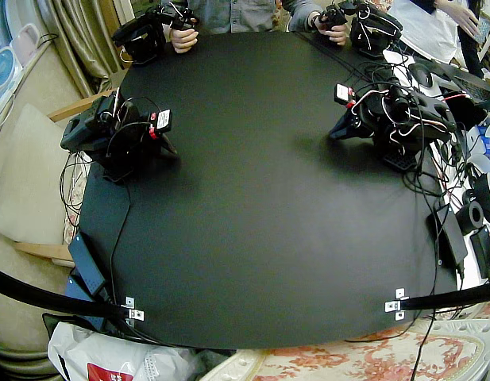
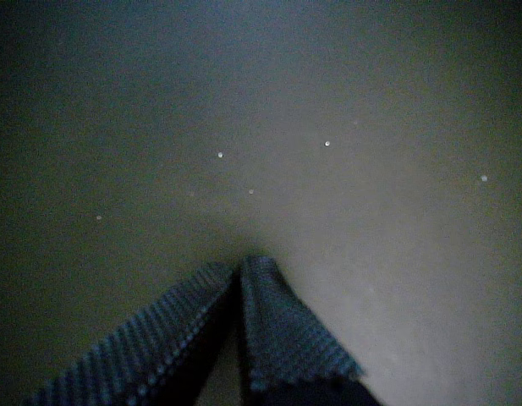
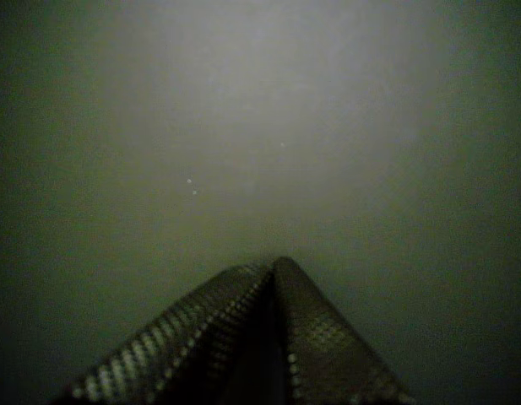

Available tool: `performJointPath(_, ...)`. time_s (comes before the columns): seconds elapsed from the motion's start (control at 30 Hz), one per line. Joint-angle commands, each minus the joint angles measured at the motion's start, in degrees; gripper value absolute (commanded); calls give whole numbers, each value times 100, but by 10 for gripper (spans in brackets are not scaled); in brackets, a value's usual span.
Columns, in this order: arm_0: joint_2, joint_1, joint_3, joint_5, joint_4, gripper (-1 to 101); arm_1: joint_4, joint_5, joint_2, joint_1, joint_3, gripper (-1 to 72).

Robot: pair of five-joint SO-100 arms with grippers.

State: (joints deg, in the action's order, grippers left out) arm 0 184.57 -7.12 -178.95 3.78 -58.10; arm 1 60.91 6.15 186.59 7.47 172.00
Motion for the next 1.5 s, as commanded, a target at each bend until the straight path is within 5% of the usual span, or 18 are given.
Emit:
performJointPath(0.0, 105, 44, 53, 132, 70, 0, -9, 62, 97, 44, -26, -3)
performJointPath(0.03, 105, 44, 53, 132, 70, 0, -97, -325, 97, -211, -9, -5)
performJointPath(0.57, 105, 44, 53, 132, 70, 0, -378, -70, 97, 149, -773, -5)
performJointPath(0.77, 105, 114, 53, 211, 70, 0, -475, -457, 97, 404, -896, -5)
performJointPath(0.8, 105, 114, 53, 220, 70, 0, -554, -466, 97, 483, -861, 67)
performJointPath(0.83, 105, 123, 53, 220, 70, 0, -747, -571, 97, 536, -765, -3)
performJointPath(1.13, 105, 123, 53, 229, 70, 0, -2250, -501, 88, 1239, -826, -5)
performJointPath(1.47, 105, 123, 53, 220, 70, 0, -1652, -545, 88, 773, -554, -5)
